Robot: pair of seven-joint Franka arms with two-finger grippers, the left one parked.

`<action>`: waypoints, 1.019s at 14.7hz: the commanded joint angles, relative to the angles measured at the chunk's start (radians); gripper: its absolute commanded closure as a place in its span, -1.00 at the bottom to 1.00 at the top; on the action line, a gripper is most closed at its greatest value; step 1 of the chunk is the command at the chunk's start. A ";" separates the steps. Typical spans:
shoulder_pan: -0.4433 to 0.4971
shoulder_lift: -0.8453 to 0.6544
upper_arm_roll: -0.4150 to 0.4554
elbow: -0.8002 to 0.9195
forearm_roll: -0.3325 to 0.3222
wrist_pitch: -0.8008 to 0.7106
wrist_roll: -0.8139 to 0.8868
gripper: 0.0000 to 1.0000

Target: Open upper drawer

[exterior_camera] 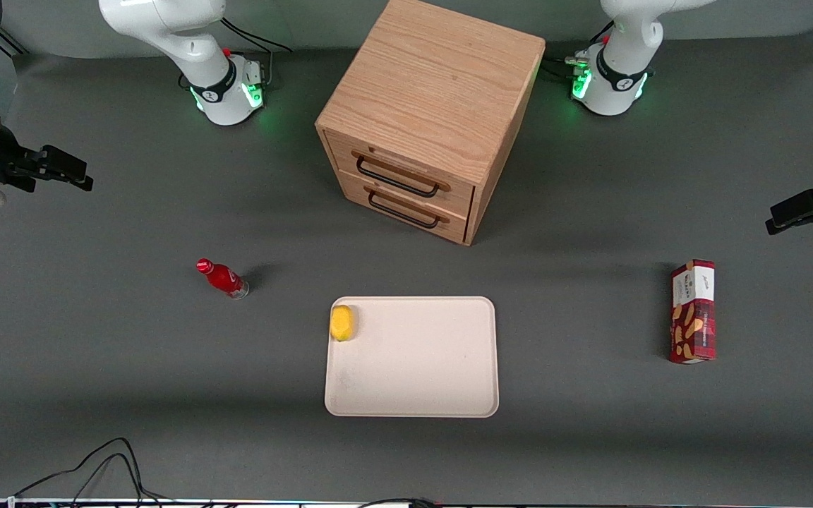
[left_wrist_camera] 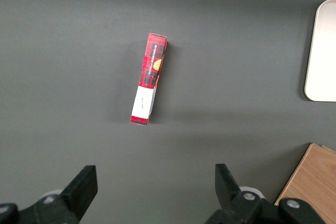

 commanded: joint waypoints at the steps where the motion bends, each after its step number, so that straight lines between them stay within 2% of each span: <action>1: -0.002 -0.013 0.004 -0.001 -0.011 0.004 -0.020 -1.00; 6: 0.006 -0.010 0.005 0.019 -0.002 -0.003 -0.024 -1.00; 8: 0.004 -0.007 0.054 0.020 -0.002 -0.003 -0.015 -1.00; 10: 0.012 0.011 0.062 0.025 0.003 0.010 -0.015 -1.00; 15: 0.033 0.072 0.076 0.063 0.122 0.048 -0.012 -1.00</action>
